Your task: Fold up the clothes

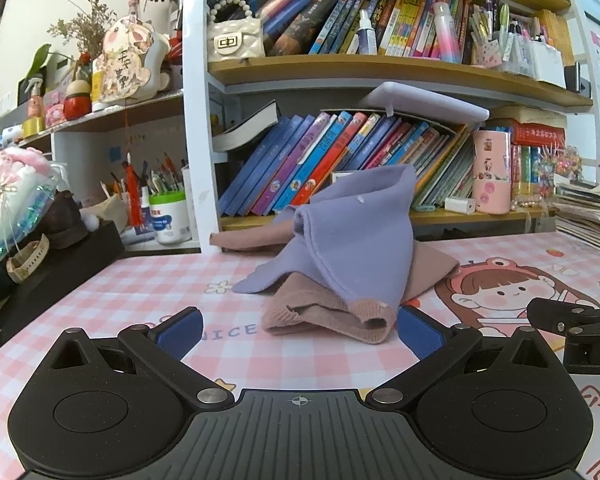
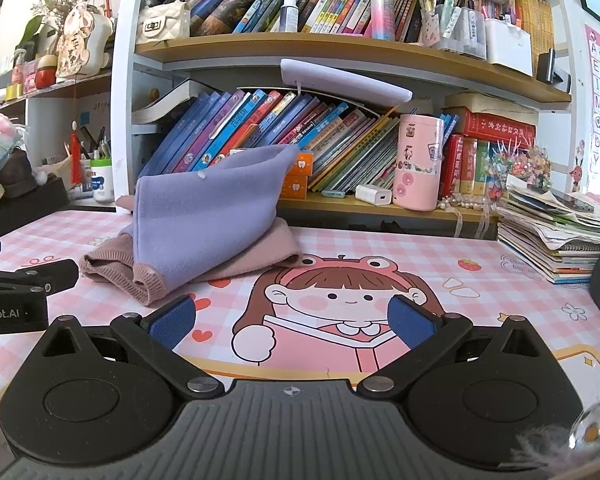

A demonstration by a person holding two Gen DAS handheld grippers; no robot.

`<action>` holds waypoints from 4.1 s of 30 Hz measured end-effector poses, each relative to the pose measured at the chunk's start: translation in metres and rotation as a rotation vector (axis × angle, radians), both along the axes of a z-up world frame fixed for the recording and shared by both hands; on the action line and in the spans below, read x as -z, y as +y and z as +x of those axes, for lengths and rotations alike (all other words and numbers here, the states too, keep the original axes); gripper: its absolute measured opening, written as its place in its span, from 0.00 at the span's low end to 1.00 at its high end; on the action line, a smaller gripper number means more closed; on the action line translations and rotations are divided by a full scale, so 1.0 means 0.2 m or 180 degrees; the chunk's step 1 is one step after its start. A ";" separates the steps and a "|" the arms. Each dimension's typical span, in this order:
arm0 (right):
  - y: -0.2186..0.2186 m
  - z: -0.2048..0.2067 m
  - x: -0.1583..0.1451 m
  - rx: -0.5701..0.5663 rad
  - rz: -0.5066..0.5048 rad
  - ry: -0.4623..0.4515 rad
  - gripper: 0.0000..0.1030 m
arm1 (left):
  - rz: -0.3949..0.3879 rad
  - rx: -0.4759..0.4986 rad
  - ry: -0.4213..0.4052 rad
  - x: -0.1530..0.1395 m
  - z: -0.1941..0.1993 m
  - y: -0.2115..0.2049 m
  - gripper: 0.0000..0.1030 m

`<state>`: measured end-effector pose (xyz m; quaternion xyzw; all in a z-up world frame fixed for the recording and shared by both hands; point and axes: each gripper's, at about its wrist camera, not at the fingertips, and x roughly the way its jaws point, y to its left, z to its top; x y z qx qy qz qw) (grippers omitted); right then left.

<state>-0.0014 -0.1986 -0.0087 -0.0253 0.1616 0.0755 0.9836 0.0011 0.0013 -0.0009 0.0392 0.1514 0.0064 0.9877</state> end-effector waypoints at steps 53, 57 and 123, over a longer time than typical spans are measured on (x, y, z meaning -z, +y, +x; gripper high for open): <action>0.02 -0.02 0.00 -0.0069 -0.0086 -0.0072 1.00 | -0.0072 0.0173 -0.0060 -0.01 -0.02 0.01 1.00; 0.05 -0.03 -0.01 -0.0095 -0.0171 -0.0129 1.00 | -0.0141 0.0439 0.0043 -0.01 -0.02 0.02 1.00; -0.16 0.51 -0.01 -0.1003 0.0650 0.0732 0.40 | -0.2372 0.1187 -0.0420 -0.92 0.64 0.06 0.04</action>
